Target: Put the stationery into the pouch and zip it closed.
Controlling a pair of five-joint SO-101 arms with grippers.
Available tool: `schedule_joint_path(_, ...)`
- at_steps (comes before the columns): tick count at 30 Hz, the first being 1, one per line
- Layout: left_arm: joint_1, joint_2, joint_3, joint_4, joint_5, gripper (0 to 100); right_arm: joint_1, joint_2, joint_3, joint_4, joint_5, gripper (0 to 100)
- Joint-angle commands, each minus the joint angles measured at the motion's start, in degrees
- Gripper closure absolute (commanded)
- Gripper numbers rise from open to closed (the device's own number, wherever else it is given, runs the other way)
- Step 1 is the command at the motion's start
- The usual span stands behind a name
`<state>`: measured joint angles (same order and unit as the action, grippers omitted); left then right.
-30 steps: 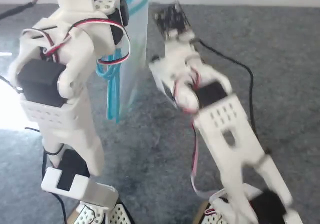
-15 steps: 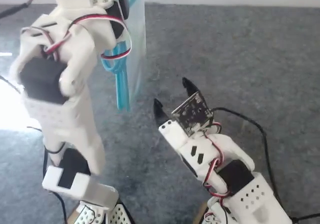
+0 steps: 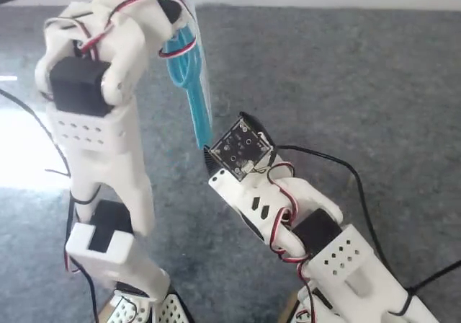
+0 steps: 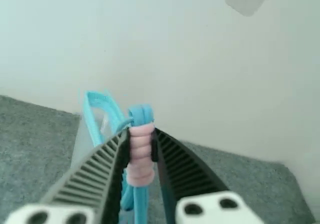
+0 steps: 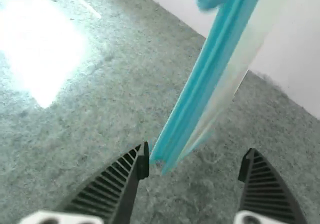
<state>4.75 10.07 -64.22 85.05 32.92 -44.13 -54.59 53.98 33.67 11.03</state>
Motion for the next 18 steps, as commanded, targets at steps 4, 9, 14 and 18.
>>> schedule_joint_path(4,-0.5,-0.7,-0.5,-2.8,0.7,99,0.0,0.3,-3.5,-1.9,0.7,69.9)
schedule_joint_path(9,-0.2,-0.8,-0.5,-2.6,0.5,99,0.8,0.7,1.8,-6.0,3.5,70.1)
schedule_joint_path(14,2.4,-3.0,-0.5,0.1,-0.6,99,3.3,9.0,1.7,-14.0,5.6,70.2)
schedule_joint_path(18,4.6,-5.2,-0.4,0.9,-0.7,99,3.1,20.6,-8.4,-12.0,4.9,70.2)
